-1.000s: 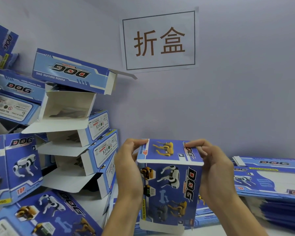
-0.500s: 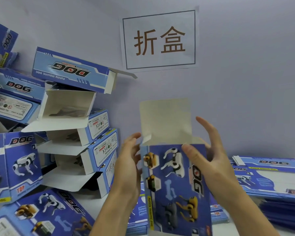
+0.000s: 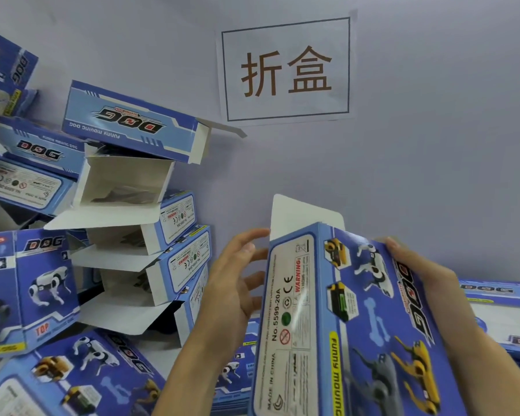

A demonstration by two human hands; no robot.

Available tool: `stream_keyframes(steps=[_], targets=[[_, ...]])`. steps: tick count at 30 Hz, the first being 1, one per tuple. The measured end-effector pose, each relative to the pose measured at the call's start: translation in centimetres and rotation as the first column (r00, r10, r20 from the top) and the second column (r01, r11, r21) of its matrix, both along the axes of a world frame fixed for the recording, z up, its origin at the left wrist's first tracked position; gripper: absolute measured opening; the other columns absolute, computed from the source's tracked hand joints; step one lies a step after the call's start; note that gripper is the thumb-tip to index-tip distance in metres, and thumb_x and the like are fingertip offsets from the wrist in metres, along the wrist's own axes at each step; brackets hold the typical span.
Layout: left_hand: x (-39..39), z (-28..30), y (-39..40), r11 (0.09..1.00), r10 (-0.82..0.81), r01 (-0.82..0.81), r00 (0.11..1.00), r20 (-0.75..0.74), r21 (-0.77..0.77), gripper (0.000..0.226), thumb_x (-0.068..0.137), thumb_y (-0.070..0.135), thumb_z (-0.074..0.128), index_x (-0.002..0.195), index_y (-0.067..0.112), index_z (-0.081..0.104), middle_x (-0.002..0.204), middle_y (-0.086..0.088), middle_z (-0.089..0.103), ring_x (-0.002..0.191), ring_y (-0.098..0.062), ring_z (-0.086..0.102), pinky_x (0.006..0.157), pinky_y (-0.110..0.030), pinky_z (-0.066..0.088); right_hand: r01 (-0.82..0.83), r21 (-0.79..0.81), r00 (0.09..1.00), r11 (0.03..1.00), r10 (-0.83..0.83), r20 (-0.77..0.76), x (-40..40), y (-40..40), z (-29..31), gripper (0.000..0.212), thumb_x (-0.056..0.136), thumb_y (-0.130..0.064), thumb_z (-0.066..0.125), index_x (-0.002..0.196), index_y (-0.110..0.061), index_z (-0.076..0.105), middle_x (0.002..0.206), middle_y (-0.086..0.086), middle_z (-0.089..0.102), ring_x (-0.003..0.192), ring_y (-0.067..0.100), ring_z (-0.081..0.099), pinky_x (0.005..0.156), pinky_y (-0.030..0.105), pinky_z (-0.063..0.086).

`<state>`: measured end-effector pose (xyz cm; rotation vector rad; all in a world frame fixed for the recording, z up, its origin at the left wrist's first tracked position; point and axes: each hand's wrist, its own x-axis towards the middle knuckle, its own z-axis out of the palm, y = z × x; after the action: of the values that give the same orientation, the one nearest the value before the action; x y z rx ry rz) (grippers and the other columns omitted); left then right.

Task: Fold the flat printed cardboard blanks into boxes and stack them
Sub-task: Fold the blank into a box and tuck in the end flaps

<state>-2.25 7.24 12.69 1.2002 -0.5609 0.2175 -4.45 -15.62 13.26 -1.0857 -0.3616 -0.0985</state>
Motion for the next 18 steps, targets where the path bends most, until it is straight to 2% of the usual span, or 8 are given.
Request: stream_keyframes(steps=[2,5,8,10,13,15,16,18], targets=[[0.0,0.0,0.0,1.000,-0.022,0.022,1.000,-0.012,0.017,0.034,0.086,0.043,0.051,0.112,0.030,0.070,0.108,-0.010,0.071,0.083,-0.023,0.070,0.063,-0.036,0.054,0.040,0.031,0.999,0.999,-0.040,-0.012,0.1,-0.2,0.1,0.029,0.075,-0.043,0.065,0.077,-0.016,0.076,0.071,0.012,0.073,0.053,0.028,0.069,0.049,0.031,0.057],[0.0,-0.1,0.1,0.995,-0.067,0.069,0.997,-0.042,0.067,0.037,0.085,0.041,0.052,0.110,0.024,0.073,0.110,-0.010,0.071,0.081,-0.021,0.068,0.062,-0.033,0.053,0.181,0.097,0.983,0.979,-0.181,-0.007,0.3,-1.0,-0.3,0.031,0.076,-0.047,0.066,0.072,-0.018,0.076,0.067,0.008,0.073,0.050,0.025,0.068,0.047,0.031,0.057],[0.0,-0.3,0.7,0.950,-0.243,0.260,0.963,-0.115,0.174,0.041,0.089,0.040,0.050,0.115,0.017,0.073,0.124,-0.010,0.069,0.095,-0.024,0.068,0.075,-0.035,0.055,0.301,0.161,0.953,0.940,-0.299,-0.039,0.3,-2.5,-0.4,0.036,0.089,-0.042,0.060,0.069,-0.019,0.078,0.065,0.004,0.074,0.050,0.022,0.069,0.045,0.029,0.056],[-0.2,-0.2,1.0,0.903,-0.330,0.362,0.929,-0.164,0.233,0.043,0.094,0.041,0.047,0.114,0.012,0.073,0.125,-0.012,0.068,0.098,-0.027,0.069,0.078,-0.035,0.058,0.330,0.140,0.942,0.934,-0.316,-0.114,0.2,-3.5,-0.3,0.044,0.094,-0.036,0.056,0.063,-0.017,0.080,0.063,0.005,0.073,0.048,0.021,0.069,0.041,0.029,0.054],[-0.2,0.1,0.5,0.952,-0.199,0.241,0.955,-0.222,0.186,0.035,0.092,0.042,0.058,0.102,0.013,0.074,0.108,-0.016,0.073,0.079,-0.027,0.069,0.064,-0.033,0.057,0.267,0.014,0.936,0.964,-0.256,-0.240,0.7,-3.5,0.2,0.044,0.094,-0.029,0.053,0.066,-0.008,0.079,0.059,0.013,0.071,0.043,0.023,0.067,0.033,0.028,0.049],[0.2,0.0,-0.3,0.981,-0.058,0.108,0.955,-0.290,0.158,0.037,0.088,0.043,0.059,0.108,0.014,0.069,0.102,-0.017,0.072,0.072,-0.026,0.067,0.056,-0.035,0.056,0.177,-0.100,0.937,0.979,-0.199,-0.288,0.9,-2.1,0.2,0.030,0.086,-0.024,0.059,0.074,-0.003,0.078,0.051,0.016,0.067,0.036,0.022,0.063,0.028,0.024,0.043],[0.4,-0.2,-0.5,0.983,0.007,0.052,0.948,-0.318,0.177,0.034,0.091,0.043,0.057,0.108,0.016,0.068,0.096,-0.015,0.072,0.069,-0.024,0.067,0.054,-0.032,0.055,0.123,-0.141,0.941,0.982,-0.160,-0.298,0.8,-1.1,0.2,0.025,0.077,-0.021,0.064,0.066,-0.002,0.077,0.049,0.015,0.066,0.035,0.020,0.062,0.027,0.023,0.042],[0.6,-0.7,-0.7,0.969,0.127,-0.044,0.932,-0.338,0.242,0.024,0.097,0.040,0.056,0.096,0.019,0.066,0.072,-0.004,0.070,0.056,-0.017,0.064,0.052,-0.025,0.048,-0.014,-0.172,0.957,0.985,-0.037,-0.289,1.0,0.4,0.0,0.030,0.073,-0.020,0.077,0.049,-0.002,0.073,0.050,0.014,0.066,0.036,0.020,0.063,0.028,0.023,0.043]])
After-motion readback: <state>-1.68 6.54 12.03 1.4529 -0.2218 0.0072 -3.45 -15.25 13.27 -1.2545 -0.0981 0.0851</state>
